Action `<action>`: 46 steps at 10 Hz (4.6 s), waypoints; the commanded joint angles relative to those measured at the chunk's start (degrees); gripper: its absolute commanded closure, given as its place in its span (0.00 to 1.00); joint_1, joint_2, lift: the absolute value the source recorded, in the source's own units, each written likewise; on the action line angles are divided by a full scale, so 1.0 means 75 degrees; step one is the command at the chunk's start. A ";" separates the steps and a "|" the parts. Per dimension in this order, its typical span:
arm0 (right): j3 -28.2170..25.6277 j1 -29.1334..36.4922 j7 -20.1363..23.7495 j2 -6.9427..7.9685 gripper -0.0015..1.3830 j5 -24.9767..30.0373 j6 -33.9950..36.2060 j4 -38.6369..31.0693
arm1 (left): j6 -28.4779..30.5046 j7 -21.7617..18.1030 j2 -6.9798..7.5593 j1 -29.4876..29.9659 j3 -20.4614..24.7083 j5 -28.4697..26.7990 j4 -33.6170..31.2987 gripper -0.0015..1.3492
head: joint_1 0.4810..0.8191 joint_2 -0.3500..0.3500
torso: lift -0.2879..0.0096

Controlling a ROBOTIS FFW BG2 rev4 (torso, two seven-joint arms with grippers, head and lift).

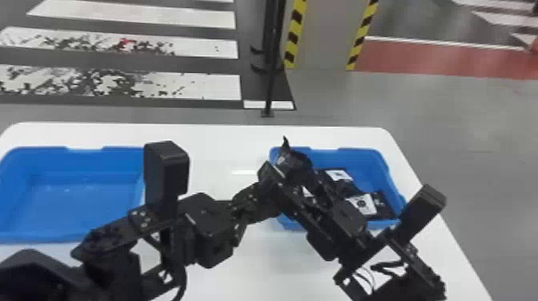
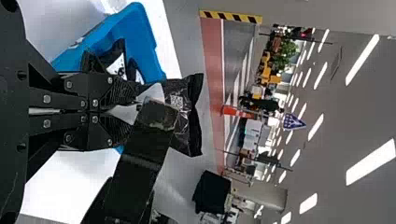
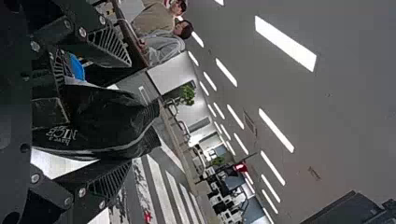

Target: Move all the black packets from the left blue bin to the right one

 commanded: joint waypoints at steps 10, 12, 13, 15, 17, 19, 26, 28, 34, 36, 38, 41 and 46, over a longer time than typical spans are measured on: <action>-0.0498 -0.1096 -0.0069 -0.0187 0.92 -0.0184 0.0094 0.1131 | -0.0680 -0.0257 -0.0163 0.1313 0.1226 0.0777 -0.0262 0.13 | 0.63 0.31 | 0.50; -0.0955 -0.1733 -0.0069 -0.0328 0.92 0.0334 0.0113 0.2181 | -0.0830 -0.0292 -0.0280 0.1931 0.1668 0.0884 -0.0731 0.13 | 0.63 0.30 | 0.50; -0.1229 -0.1996 -0.0069 -0.0351 0.92 0.0761 0.0113 0.2669 | -0.0943 -0.0292 -0.0374 0.2063 0.1835 0.0960 -0.0769 0.13 | 0.63 0.29 | 0.50; -0.1717 -0.2446 -0.0080 -0.0351 0.92 0.1568 0.0113 0.3625 | -0.1093 -0.0316 -0.0503 0.2231 0.2094 0.1021 -0.0787 0.13 | 0.63 0.24 | 0.50; -0.1838 -0.2783 -0.0151 -0.0363 0.79 0.2025 0.0113 0.4450 | -0.1393 -0.0374 -0.0725 0.2456 0.2627 0.0991 -0.0787 0.13 | 0.63 0.18 | 0.50; -0.1838 -0.2802 -0.0244 -0.0351 0.27 0.2208 0.0075 0.4525 | -0.2012 -0.0410 -0.0924 0.2794 0.3298 0.0991 -0.0787 0.13 | 0.63 0.21 | 0.50; -0.1823 0.1342 -0.0901 0.0434 0.08 0.2802 -0.0787 -0.0350 | -0.3962 -0.0351 -0.1393 0.4219 0.4456 0.0579 -0.0806 0.13 | 0.63 0.44 | 0.50; -0.1808 0.2636 -0.1112 0.0598 0.08 0.2833 -0.1856 -0.1194 | -0.4618 -0.0210 -0.1483 0.4725 0.4730 0.0199 -0.0787 0.14 | 0.63 0.50 | 0.50; -0.1762 0.4023 -0.1299 0.0691 0.08 0.2863 -0.2194 -0.2225 | -0.5087 0.0129 -0.1483 0.5456 0.5050 -0.0091 -0.1050 0.14 | 0.63 0.64 | 0.50; -0.1762 0.4004 -0.1299 0.0691 0.08 0.2863 -0.2156 -0.2188 | -0.4955 0.0153 -0.1483 0.5456 0.5065 -0.0076 -0.1050 0.14 | 0.63 0.64 | 0.50; -0.1701 0.3986 -0.1299 0.0645 0.08 0.2833 -0.2137 -0.2169 | -0.4880 0.0153 -0.1483 0.5438 0.5035 -0.0076 -0.1050 0.13 | 0.63 0.64 | 0.50; -0.1671 0.3967 -0.1299 0.0609 0.08 0.2772 -0.2081 -0.2169 | -0.4880 0.0153 -0.1483 0.5456 0.5035 -0.0076 -0.1050 0.14 | 0.63 0.65 | 0.50; -0.1640 0.3948 -0.1299 0.0598 0.08 0.2665 -0.1987 -0.2094 | -0.4843 0.0153 -0.1483 0.5494 0.5080 -0.0015 -0.1050 0.14 | 0.63 0.66 | 0.50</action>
